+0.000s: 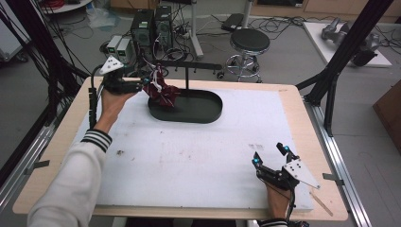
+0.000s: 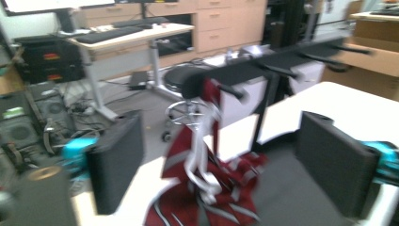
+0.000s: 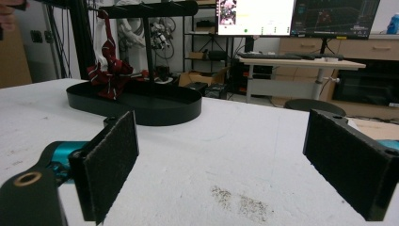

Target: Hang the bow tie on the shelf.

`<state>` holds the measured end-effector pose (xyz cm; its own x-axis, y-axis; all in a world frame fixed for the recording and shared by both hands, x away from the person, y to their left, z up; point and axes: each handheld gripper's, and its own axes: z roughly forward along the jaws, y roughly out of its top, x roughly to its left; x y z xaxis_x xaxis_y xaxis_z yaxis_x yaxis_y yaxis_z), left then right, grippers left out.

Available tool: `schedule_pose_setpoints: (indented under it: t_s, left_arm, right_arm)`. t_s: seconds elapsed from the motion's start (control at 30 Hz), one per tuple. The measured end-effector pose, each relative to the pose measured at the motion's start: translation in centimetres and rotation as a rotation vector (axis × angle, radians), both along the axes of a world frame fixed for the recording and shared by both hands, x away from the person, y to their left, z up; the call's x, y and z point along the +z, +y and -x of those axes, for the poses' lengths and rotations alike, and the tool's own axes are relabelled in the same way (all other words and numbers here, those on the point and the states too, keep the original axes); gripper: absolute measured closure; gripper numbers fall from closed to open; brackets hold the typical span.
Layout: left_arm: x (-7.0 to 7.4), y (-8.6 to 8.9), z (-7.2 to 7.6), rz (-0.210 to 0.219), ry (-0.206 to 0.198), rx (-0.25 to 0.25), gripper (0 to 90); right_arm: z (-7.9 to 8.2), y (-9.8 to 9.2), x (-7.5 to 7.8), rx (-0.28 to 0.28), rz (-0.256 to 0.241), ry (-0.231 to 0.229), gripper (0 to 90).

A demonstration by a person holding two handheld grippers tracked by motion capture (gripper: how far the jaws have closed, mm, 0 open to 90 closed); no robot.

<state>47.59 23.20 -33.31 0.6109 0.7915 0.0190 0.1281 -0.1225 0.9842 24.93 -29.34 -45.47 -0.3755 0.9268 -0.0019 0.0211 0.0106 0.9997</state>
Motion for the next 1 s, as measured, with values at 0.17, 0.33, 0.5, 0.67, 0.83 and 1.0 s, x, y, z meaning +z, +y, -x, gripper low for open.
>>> schedule_pose_setpoints:
  t_s: [0.17, 0.33, 0.5, 0.67, 0.83, 1.0]
  left_arm:
    - [-1.5, 1.3, 3.9, 0.017, -0.051, -0.061, 11.5]
    - [-3.0, 3.1, 8.9, 0.02, -0.09, -0.092, 11.5]
    - [-4.4, 4.8, 12.1, 0.023, -0.104, -0.106, 11.5]
    - [-7.8, 6.7, 15.9, 0.072, -0.155, -0.11, 11.5]
    - [-10.0, 7.2, 18.2, 0.105, -0.179, -0.058, 11.4]
    - [-11.0, 7.3, 19.5, 0.118, -0.196, -0.029, 11.5]
  right_arm:
    - [0.0, 0.0, 0.0, -0.002, 0.002, -0.003, 9.9]
    - [-0.1, 0.0, 0.0, -0.004, 0.012, -0.002, 9.9]
    - [-0.1, 0.1, 0.0, -0.004, 0.02, 0.0, 9.9]
    - [-0.1, 0.2, 0.1, -0.009, 0.027, 0.002, 9.9]
    - [-0.2, 0.2, 0.1, -0.007, 0.028, 0.006, 9.9]
    - [-0.2, 0.3, 0.1, -0.007, 0.034, 0.008, 9.9]
